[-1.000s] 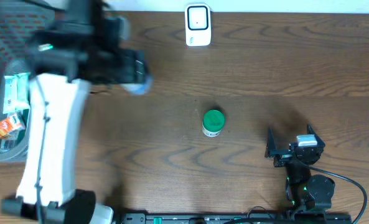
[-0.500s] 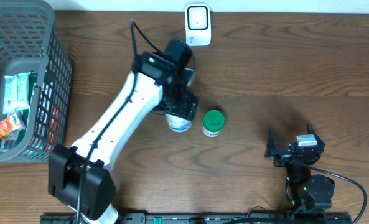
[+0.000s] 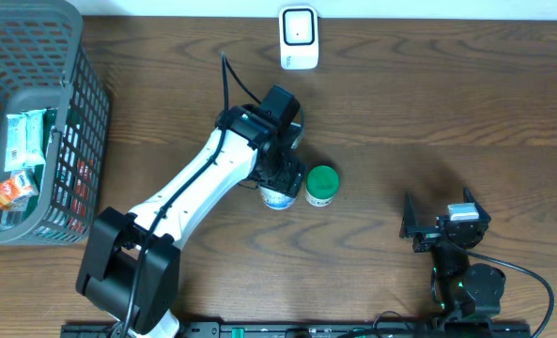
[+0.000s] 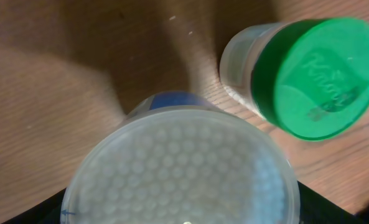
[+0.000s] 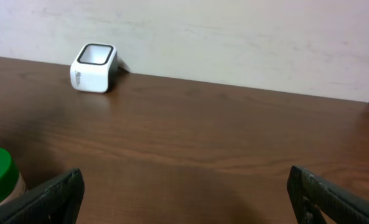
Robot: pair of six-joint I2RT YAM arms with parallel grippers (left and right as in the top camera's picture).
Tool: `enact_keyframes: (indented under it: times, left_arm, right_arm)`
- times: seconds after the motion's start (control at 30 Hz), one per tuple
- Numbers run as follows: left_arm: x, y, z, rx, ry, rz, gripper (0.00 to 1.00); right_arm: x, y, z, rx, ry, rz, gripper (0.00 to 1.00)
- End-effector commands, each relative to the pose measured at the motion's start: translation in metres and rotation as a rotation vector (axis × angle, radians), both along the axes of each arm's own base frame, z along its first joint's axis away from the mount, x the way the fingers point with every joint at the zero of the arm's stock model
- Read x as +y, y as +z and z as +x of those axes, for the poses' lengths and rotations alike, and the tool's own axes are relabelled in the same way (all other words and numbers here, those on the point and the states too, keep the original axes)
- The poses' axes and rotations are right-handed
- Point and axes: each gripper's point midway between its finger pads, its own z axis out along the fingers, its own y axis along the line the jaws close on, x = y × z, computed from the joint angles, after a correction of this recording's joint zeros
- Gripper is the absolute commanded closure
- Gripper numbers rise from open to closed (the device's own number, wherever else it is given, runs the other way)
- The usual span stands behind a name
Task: Scan the item barcode
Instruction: 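Carry the tub to the scanner and set it beside the jar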
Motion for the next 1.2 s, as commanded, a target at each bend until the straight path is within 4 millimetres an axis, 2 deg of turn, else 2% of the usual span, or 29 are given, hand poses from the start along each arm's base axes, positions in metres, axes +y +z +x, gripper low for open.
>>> enact_keyframes:
  times: [0.0, 0.1, 0.23, 0.43, 0.53, 0.63, 0.9, 1.07, 1.17]
  left_arm:
    - [0.006, -0.012, -0.006, 0.023, -0.011, 0.023, 0.29]
    - [0.008, -0.016, -0.010, 0.036, -0.011, 0.031, 0.23]
    - [0.008, -0.016, -0.010, 0.036, -0.011, 0.030, 0.10]
    - [0.002, -0.014, -0.013, 0.057, -0.016, -0.005, 0.05]
    - [0.002, -0.014, -0.013, 0.056, -0.017, -0.007, 0.05]
    - [0.005, -0.010, -0.005, 0.026, -0.005, 0.006, 0.05]
    - [0.002, 0.014, 0.013, -0.049, 0.010, -0.031, 0.05]
    - [0.019, 0.028, 0.028, -0.151, 0.048, 0.050, 0.07]
    - [0.029, 0.045, 0.037, -0.207, 0.077, 0.060, 0.10]
  right_arm:
    - [0.000, -0.001, 0.000, 0.004, -0.003, 0.011, 0.01]
    - [0.000, -0.001, 0.000, 0.004, -0.003, 0.011, 0.01]
    - [0.000, -0.001, 0.000, 0.004, -0.003, 0.011, 0.01]
    - [0.000, -0.001, 0.000, 0.004, -0.003, 0.011, 0.01]
    - [0.000, -0.001, 0.000, 0.004, -0.003, 0.011, 0.01]
    - [0.000, -0.001, 0.000, 0.004, -0.003, 0.011, 0.01]
    - [0.000, -0.001, 0.000, 0.004, -0.003, 0.011, 0.01]
    - [0.000, -0.001, 0.000, 0.004, -0.003, 0.011, 0.01]
    - [0.000, -0.001, 0.000, 0.004, -0.003, 0.011, 0.01]
